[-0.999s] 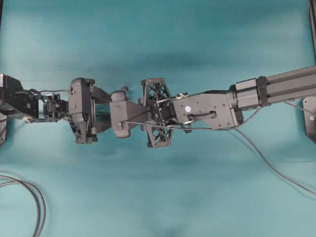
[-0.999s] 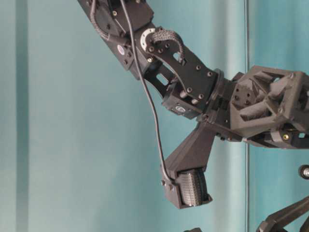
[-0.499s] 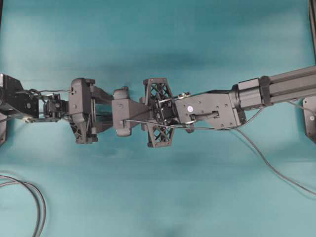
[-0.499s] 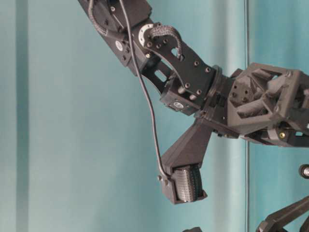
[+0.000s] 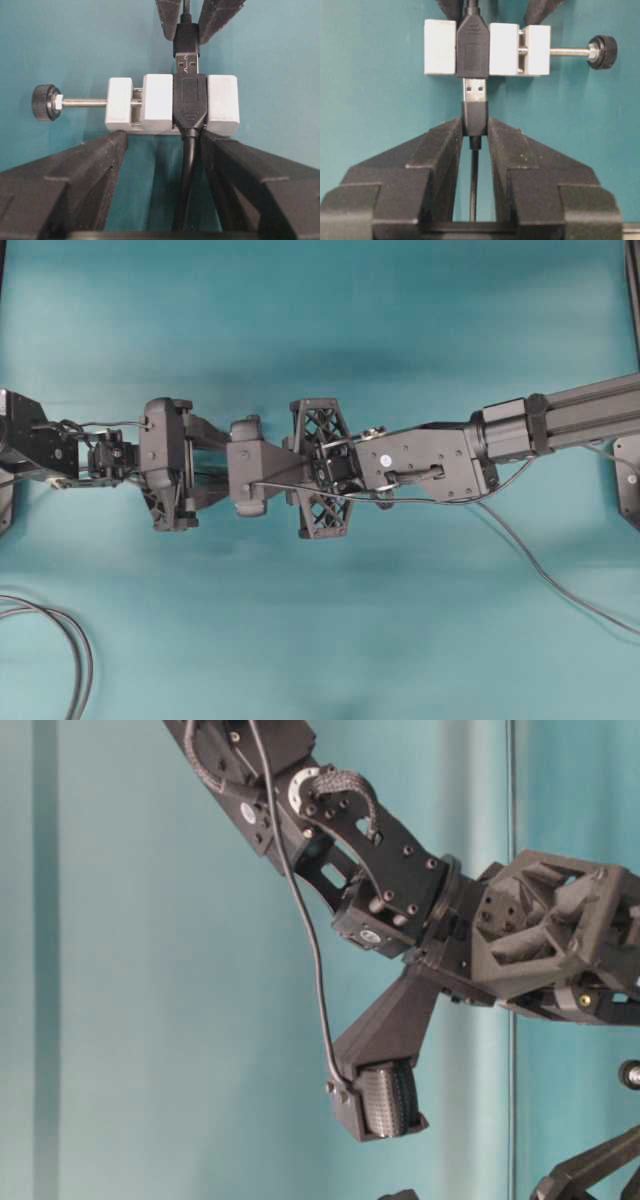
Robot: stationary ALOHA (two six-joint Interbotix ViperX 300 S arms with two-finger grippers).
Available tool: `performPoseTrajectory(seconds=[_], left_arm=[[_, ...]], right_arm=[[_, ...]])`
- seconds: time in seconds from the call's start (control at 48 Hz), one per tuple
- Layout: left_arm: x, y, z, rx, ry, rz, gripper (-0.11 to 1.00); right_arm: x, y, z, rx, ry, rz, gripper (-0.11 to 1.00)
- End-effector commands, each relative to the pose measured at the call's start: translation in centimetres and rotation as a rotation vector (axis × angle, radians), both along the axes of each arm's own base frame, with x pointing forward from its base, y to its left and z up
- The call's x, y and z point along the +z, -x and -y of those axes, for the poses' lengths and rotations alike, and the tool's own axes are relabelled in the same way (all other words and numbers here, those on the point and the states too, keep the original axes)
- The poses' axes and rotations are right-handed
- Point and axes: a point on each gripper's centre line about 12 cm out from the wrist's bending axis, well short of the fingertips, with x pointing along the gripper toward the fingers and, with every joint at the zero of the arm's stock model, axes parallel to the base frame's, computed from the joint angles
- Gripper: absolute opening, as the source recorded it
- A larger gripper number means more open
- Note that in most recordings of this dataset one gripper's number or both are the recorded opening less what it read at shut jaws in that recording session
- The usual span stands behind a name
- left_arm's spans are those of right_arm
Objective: Insert the USB cable into the female connector supported by the left arm.
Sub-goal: 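Align the USB plug with the female connector and push it in, then press the plug fully into the connector, then open the right gripper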
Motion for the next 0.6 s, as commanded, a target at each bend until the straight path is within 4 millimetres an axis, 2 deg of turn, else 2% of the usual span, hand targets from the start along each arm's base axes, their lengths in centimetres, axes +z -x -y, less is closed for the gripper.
performPoseTrajectory(seconds=[0.0, 0.583], left_arm=[[0.69, -0.62, -0.19, 0.006, -0.001, 0.028, 0.77], [0.74, -0.73, -0.19, 0.008, 0.001, 0.031, 0.76]], right_arm=[[2.91, -0.48, -0.12, 0.007, -0.003, 0.078, 0.19], [3.46, -0.94, -1.02, 0.029, -0.003, 0.1, 0.19]])
